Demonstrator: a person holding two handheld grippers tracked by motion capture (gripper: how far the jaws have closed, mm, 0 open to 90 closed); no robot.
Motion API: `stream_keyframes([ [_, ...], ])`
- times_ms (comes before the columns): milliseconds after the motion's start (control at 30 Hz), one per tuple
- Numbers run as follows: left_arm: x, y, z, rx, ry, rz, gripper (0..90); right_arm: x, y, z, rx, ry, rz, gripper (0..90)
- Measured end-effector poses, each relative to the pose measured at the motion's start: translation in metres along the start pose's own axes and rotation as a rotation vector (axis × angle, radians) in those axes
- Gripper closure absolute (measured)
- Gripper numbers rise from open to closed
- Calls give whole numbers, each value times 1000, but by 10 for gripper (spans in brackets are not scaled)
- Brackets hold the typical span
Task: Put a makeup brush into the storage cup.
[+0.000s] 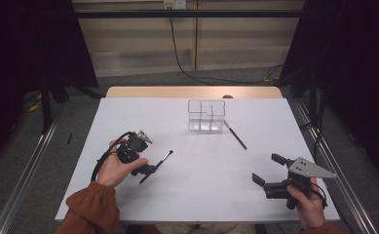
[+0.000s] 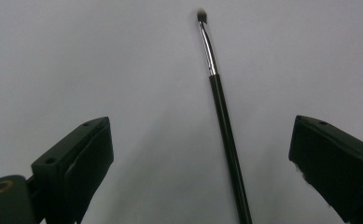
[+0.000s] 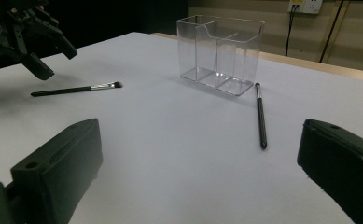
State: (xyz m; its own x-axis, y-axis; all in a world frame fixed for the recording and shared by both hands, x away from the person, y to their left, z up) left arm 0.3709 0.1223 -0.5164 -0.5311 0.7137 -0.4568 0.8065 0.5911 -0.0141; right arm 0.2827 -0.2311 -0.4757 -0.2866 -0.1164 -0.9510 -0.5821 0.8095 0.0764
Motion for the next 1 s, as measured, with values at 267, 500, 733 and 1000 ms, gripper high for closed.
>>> stream_keyframes([
  [267,7,-4,10,9,92,33,70,0,0,0,0,3,-3,0],
  [500,12,-4,18,25,169,5,103,2,0,1,1,10,-1,0],
  [733,15,-6,25,20,227,7,175,2,0,1,1,11,0,0],
  [1000,18,-7,28,21,266,15,193,3,0,1,4,17,-1,0],
])
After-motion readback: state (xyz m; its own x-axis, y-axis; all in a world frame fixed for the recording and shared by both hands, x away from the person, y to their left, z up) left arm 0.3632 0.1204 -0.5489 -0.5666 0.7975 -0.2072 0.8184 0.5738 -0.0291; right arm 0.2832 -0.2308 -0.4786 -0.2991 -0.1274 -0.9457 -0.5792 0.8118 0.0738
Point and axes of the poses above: each handheld gripper's, and its own axes: z roughly forward along the jaws, x roughly out of its underside, y roughly to its left, the point moved 10 cm from there along z, roughly forward along the jaws
